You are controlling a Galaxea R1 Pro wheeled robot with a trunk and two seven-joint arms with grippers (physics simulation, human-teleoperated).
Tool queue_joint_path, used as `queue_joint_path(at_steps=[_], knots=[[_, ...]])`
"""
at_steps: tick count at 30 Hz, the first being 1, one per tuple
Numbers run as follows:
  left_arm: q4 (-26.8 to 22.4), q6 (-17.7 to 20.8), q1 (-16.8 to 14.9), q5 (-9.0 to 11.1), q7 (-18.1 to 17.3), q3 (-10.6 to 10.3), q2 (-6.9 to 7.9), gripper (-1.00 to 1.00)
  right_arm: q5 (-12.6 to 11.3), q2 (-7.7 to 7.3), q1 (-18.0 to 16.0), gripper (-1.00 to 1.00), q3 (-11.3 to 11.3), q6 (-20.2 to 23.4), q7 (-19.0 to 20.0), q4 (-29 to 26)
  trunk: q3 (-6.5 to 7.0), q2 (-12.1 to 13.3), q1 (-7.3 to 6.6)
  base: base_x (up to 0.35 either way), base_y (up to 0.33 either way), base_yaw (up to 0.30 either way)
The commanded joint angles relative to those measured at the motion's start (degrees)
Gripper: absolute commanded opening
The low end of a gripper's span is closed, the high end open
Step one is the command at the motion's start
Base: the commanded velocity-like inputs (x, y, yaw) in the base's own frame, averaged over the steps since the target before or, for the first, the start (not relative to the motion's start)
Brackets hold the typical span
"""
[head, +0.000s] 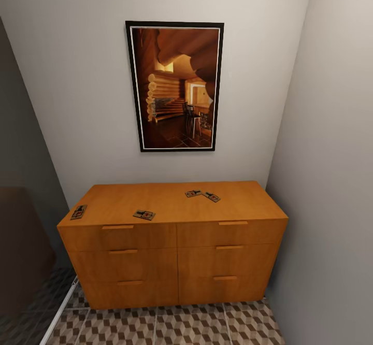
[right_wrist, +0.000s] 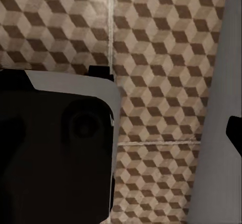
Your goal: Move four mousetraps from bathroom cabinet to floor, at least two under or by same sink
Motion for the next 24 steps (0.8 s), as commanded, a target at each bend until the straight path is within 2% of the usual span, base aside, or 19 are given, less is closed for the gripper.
queue_joint_path(at_steps=[1, 2, 6, 10, 17, 24], knots=[[-2.44, 2.88, 0.02, 0.12, -0.05, 0.09, -0.08, 1.0, 0.29, -0.09, 0.0, 1.0, -0.02, 3.24, 0.07, -2.95, -0.08, -0.05, 0.01, 0.0, 0.0, 0.0], [-2.44, 2.88, 0.02, 0.12, -0.05, 0.09, -0.08, 1.0, 0.29, -0.09, 0.0, 1.0, -0.02, 3.24, 0.07, -2.95, -0.08, -0.05, 0.01, 0.0, 0.0, 0.0], [-10.06, 10.7, 0.02, 0.12, 0.01, 0.05, -0.17, 1.0, 0.13, -0.28, -0.03, 1.0, -1.2, 11.58, 0.2, -12.75, -0.08, -0.05, 0.01, 0.0, 0.0, 0.0], [-15.0, 14.54, 0.02, 0.12, -0.08, 0.04, -0.1, 1.0, 0.13, -0.38, -0.11, 1.0, -3.35, 15.32, 0.3, -18.21, -0.08, -0.05, 0.01, 0.0, 0.0, 0.0], [-18.33, 16.63, 0.02, 0.05, -0.12, -0.01, 0.14, 1.0, 0.21, -0.41, -0.19, 1.0, -5.52, 17.16, 0.35, -21.01, -0.08, -0.05, 0.01, 0.0, 0.0, 0.0], [-20.12, 17.35, 0.02, -0.04, -0.12, -0.05, 0.41, 1.0, 0.33, -0.41, -0.21, 1.0, -6.25, 17.64, 0.33, -21.85, -0.08, -0.05, 0.01, 0.0, 0.0, 0.0]])
